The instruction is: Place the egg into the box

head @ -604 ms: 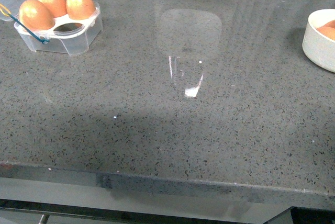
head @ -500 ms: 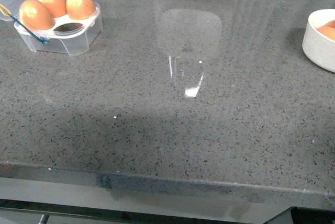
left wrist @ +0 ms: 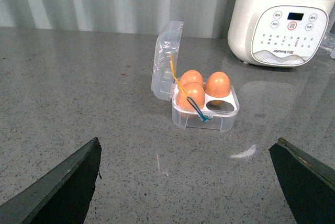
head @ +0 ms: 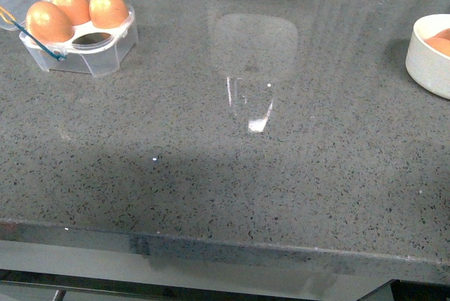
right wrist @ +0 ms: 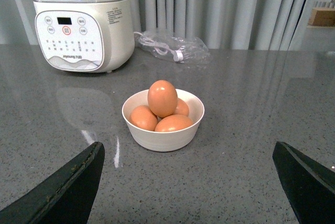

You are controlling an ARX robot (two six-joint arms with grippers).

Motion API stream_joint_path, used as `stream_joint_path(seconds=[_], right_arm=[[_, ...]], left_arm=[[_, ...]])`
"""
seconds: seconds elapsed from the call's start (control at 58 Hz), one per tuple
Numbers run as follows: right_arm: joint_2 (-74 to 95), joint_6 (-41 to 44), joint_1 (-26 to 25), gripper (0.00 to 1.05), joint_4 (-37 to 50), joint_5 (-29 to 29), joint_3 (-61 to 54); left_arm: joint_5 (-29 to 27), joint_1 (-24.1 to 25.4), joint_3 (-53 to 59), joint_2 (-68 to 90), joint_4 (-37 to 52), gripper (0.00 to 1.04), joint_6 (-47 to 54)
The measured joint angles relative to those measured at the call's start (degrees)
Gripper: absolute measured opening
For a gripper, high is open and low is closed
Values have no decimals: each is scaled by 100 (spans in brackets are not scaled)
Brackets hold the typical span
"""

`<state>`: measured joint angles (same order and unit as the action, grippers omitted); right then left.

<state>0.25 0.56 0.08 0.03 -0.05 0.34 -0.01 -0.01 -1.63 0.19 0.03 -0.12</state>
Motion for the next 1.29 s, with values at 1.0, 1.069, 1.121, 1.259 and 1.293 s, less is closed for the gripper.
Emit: stream_joint_path(seconds=[1.0,1.069,1.121,1.259,1.293], right_arm=[[1537,116,949,97,-1202,2385,1154],[1917,328,597,97,-634,1943,1473],[2232,446,354,97,-286,1738,1589],[3289,693,-245,97,728,1169,1923],[3560,726,-332,97,944,1029,2044]], left_arm=[[-2,0,0,0,0,98,0],[-4,0,0,0,0,98,0],[-2,0,0,0,0,98,0],[-2,0,0,0,0,98,0],[-2,0,0,0,0,98,0]])
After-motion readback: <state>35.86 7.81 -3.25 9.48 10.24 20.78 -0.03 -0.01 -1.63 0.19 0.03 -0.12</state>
